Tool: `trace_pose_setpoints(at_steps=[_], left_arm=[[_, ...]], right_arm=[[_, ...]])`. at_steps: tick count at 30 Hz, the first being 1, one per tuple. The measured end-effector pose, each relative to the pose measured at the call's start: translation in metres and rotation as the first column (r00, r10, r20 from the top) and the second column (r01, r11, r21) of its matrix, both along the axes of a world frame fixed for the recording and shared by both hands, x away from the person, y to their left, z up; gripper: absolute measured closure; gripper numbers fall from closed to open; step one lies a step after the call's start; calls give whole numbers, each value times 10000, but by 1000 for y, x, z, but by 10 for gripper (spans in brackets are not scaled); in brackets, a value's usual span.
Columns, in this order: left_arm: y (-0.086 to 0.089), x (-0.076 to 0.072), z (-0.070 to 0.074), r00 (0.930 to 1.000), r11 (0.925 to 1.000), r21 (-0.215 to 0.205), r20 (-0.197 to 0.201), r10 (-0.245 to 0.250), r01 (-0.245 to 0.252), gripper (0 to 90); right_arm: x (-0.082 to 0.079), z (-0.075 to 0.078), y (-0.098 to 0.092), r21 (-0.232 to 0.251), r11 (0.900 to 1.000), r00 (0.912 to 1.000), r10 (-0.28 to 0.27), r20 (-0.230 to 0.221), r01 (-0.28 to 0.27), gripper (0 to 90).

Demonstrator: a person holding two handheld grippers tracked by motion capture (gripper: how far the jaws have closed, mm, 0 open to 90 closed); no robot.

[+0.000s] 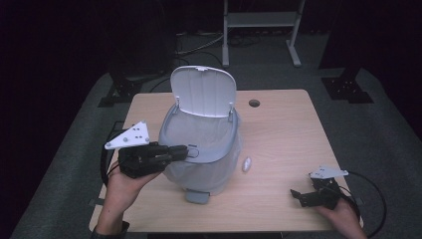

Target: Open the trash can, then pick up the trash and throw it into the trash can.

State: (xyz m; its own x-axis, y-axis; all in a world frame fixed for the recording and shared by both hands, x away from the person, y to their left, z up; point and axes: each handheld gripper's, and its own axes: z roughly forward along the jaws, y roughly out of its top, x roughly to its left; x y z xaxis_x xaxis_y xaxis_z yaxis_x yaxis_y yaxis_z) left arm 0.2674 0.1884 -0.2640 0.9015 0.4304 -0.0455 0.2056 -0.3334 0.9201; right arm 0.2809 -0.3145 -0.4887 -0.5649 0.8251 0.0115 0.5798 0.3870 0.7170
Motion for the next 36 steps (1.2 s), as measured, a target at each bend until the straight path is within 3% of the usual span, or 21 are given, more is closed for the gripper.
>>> trace_pose_setpoints(at_steps=[8, 17, 27, 36], left_arm=[[21, -7, 8, 9987, 9986, -264, 214, 463, -457, 778], [42, -17, 11, 9936, 9931, -381, 156, 1119, -1112, 569], [69, -24, -5, 9854, 9853, -210, -221, 1690, -1695, 416], [74, -29, -15, 9774, 9774, -5, 57, 2115, -2115, 305]], right_arm=[[0, 0, 0, -1, 10000, 10000, -1, 2, 1, 22], [0, 0, 0, 4, 10000, 10000, 8, -7, -8, 21], [0, 0, 0, 6, 10000, 10000, 3, -9, -3, 21], [0, 0, 0, 6, 10000, 10000, 6, -10, -6, 21]])
